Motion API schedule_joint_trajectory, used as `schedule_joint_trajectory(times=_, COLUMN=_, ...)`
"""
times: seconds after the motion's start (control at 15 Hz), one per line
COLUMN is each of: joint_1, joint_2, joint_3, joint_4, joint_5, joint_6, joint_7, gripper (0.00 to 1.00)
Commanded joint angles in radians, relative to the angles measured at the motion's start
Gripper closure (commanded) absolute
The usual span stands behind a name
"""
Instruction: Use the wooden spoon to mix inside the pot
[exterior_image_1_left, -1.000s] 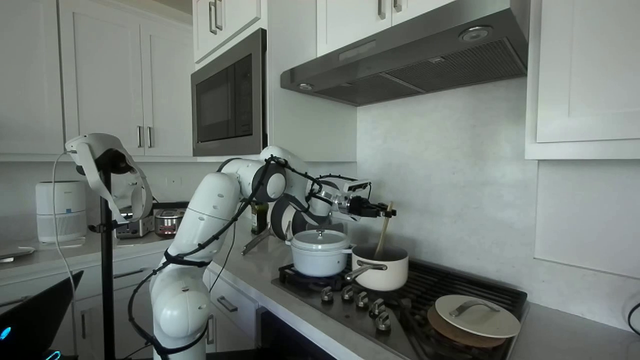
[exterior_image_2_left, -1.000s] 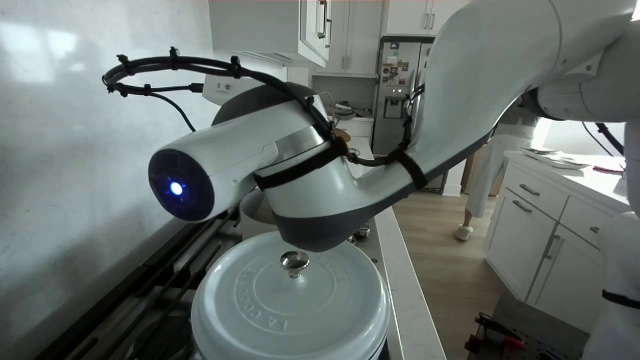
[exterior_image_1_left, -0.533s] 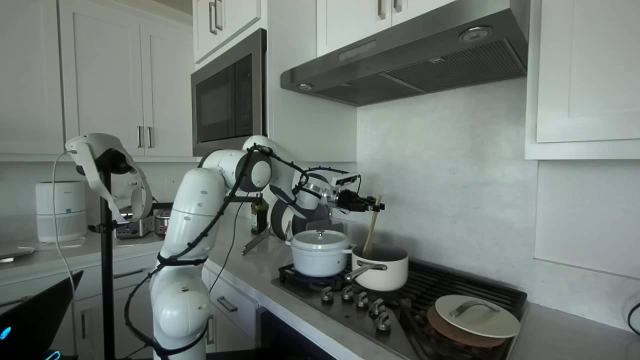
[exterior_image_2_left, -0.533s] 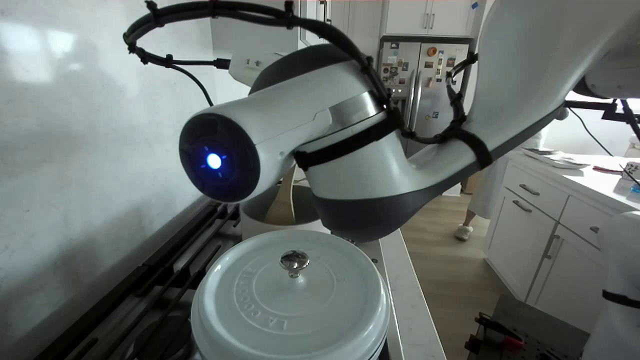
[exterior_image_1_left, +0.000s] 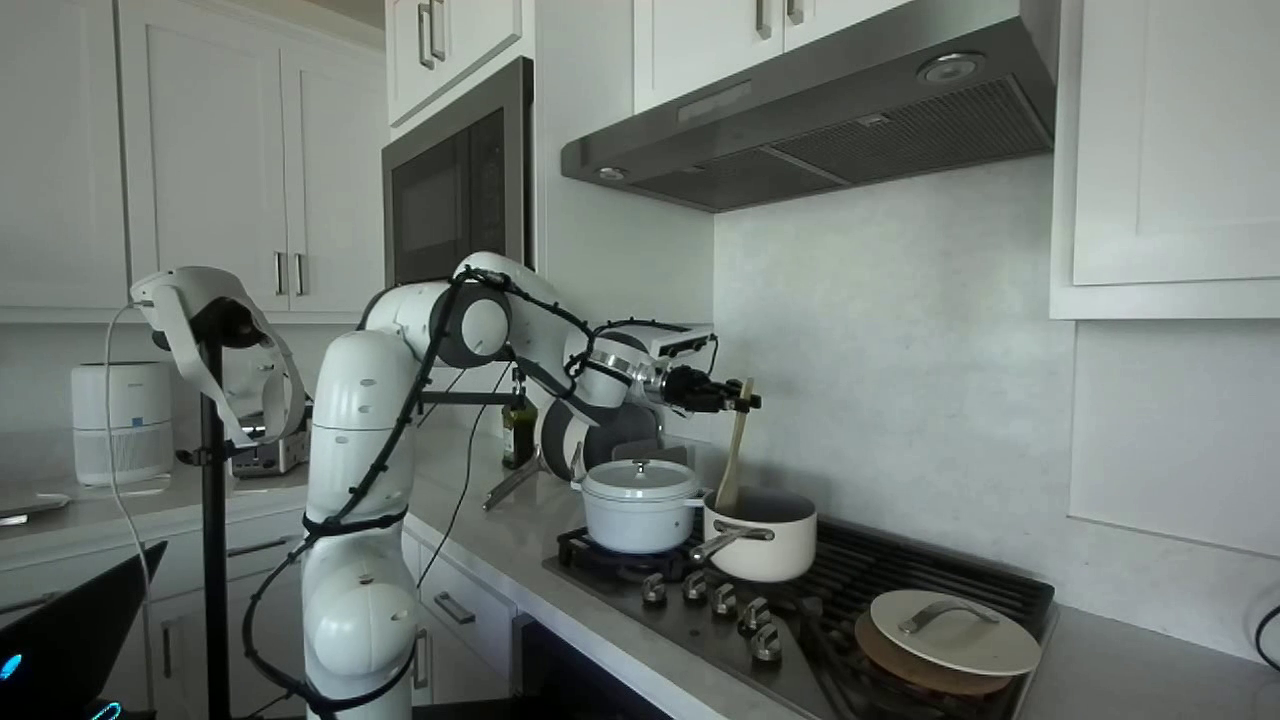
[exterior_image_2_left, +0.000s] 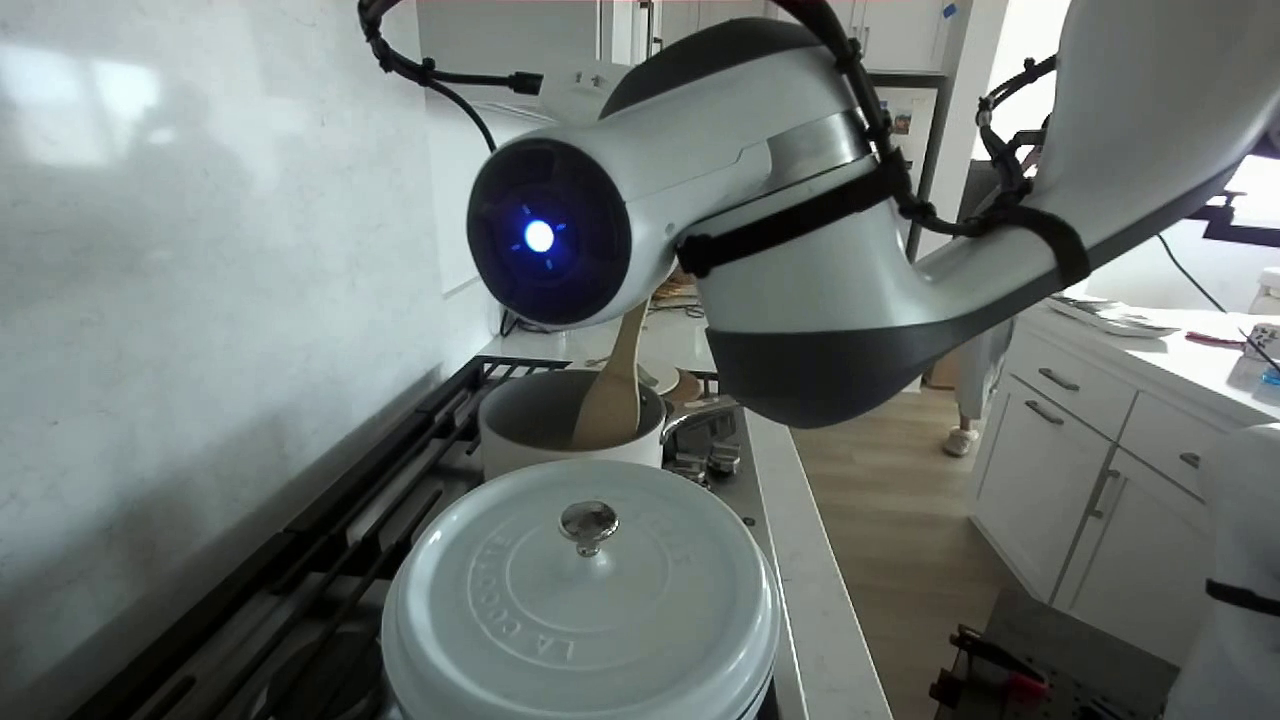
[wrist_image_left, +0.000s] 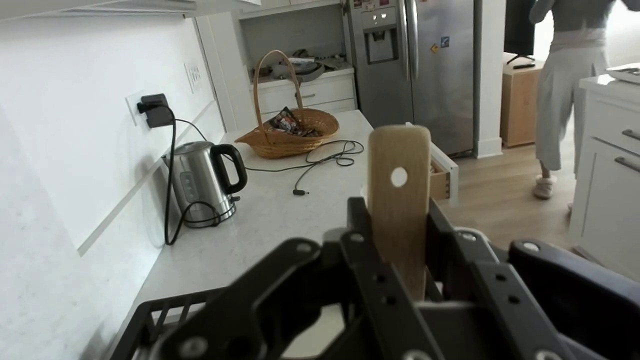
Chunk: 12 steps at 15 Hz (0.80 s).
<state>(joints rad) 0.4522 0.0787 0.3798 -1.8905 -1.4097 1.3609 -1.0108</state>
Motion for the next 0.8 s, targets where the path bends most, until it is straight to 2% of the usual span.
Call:
schedule_joint_trajectory(times=0.0, joint_1=-0.035, joint_2=-0.065, joint_3=-0.002, joint_4=-0.059, joint_5=0.025, joint_6=0.031, joint_7=0.044, gripper=0.93)
schedule_joint_trajectory(times=0.07, joint_1=-0.041, joint_2=-0.067, joint_3=-0.004, joint_4=-0.059, joint_5=0.031, joint_6=0.028, joint_7=0.05, gripper=0.93)
schedule_joint_trajectory(times=0.13, joint_1=-0.031, joint_2=-0.023, joint_3=0.006, joint_4=-0.021, joint_5=0.008, joint_6=-0.002, joint_7=0.019, gripper=0.72)
schedule_joint_trajectory(times=0.73, joint_1=-0.041, joint_2=-0.029, joint_3=0.004, joint_4=-0.03, joint_5=0.014, joint_6=-0.002, joint_7=0.032, gripper=0.72)
